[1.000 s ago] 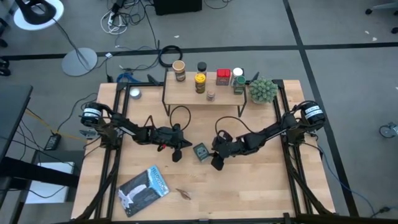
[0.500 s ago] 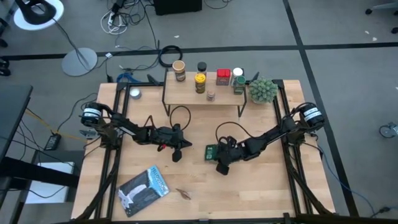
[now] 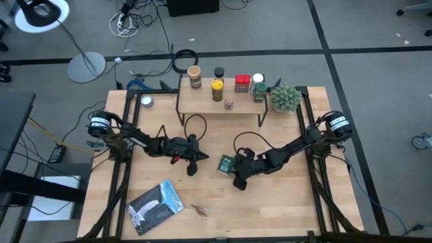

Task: Shelf spices
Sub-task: Put the green seasoning can on the shelf aligned with the other red seasoning can

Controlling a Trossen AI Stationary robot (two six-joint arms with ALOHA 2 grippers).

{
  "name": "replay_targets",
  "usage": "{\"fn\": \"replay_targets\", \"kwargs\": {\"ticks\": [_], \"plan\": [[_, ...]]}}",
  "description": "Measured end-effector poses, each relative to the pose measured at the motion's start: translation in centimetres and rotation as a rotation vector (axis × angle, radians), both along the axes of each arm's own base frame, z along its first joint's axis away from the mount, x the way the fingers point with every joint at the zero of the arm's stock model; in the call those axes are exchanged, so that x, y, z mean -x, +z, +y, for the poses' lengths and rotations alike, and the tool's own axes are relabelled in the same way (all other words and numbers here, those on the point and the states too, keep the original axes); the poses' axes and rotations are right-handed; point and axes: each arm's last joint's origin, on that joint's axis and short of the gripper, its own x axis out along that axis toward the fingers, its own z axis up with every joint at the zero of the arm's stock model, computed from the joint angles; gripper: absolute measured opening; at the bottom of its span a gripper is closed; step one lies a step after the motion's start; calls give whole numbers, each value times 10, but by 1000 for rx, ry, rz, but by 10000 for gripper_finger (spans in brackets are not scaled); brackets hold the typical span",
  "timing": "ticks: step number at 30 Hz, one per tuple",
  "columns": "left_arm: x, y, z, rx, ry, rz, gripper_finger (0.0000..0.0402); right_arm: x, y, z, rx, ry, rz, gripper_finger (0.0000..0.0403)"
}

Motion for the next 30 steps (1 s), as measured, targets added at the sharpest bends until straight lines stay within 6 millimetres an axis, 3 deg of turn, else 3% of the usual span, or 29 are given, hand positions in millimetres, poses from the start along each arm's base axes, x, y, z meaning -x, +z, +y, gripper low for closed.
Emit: {"fn": "replay_targets", "kwargs": {"ticks": [7,11,15,30], "plan": [[-17,15,-5,69,-115,-35,0,-3,0,-11,51,-29,-6,134],[-30,19,-6,35,-153,99,0,-5,1,-19,59,-52,-12,133],[-34,19,-4,37,-96,192,0,-6,1,-22,59,-63,-14,133],[-36,22,-4,106,-48,180,0,-15,7,-32,80,-57,-94,130]]}}
